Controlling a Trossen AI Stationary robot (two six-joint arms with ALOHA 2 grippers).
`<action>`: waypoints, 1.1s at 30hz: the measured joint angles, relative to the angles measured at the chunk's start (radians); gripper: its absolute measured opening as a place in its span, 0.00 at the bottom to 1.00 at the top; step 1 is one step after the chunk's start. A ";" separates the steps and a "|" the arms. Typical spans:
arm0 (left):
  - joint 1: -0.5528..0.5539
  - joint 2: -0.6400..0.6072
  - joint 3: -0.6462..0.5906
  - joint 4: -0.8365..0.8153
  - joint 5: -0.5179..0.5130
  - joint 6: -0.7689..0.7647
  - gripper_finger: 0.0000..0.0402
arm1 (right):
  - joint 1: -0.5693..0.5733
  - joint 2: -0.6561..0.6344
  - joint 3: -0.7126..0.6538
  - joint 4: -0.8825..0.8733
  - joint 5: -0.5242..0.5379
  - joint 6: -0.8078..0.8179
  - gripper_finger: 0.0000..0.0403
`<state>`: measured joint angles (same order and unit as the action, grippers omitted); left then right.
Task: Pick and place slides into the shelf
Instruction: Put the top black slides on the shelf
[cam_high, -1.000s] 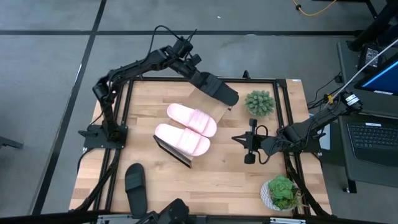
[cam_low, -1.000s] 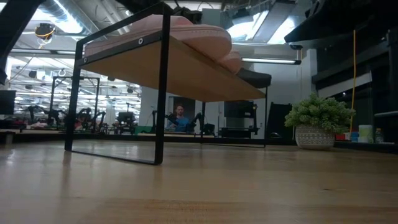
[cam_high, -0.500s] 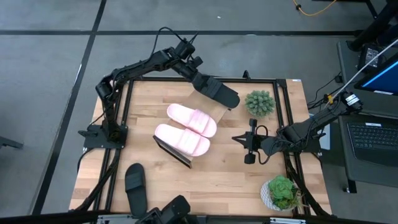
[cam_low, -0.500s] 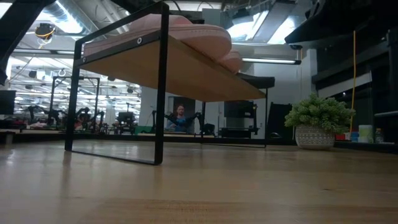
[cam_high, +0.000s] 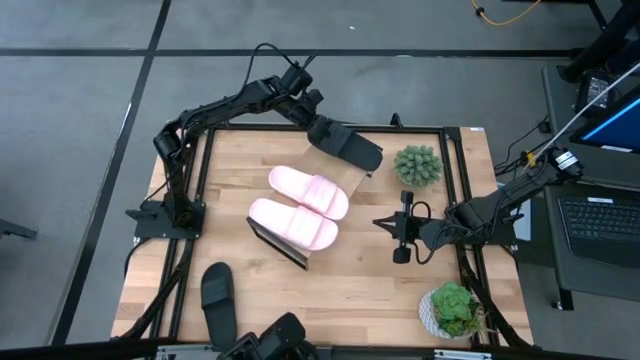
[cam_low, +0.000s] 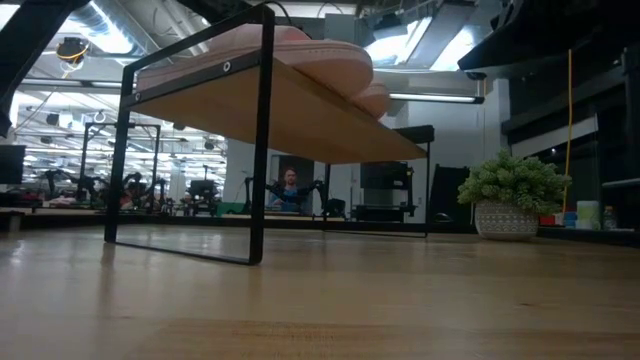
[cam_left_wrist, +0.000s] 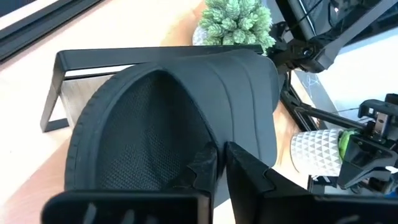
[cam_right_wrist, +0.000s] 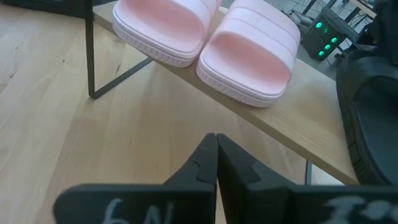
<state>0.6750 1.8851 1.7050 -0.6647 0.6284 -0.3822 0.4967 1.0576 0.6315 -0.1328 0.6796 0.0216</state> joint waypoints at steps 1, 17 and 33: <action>0.000 0.000 0.000 0.000 -0.008 0.001 0.07 | 0.000 0.000 0.000 0.000 0.000 0.000 0.01; -0.011 0.000 0.000 0.006 -0.092 0.055 0.14 | 0.000 0.000 0.000 0.000 -0.003 0.000 0.02; -0.028 0.000 0.000 0.033 -0.067 0.101 0.30 | 0.000 0.000 0.000 -0.002 -0.003 0.000 0.06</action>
<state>0.6468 1.8854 1.7050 -0.6319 0.5609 -0.2815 0.4967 1.0576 0.6315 -0.1345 0.6762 0.0217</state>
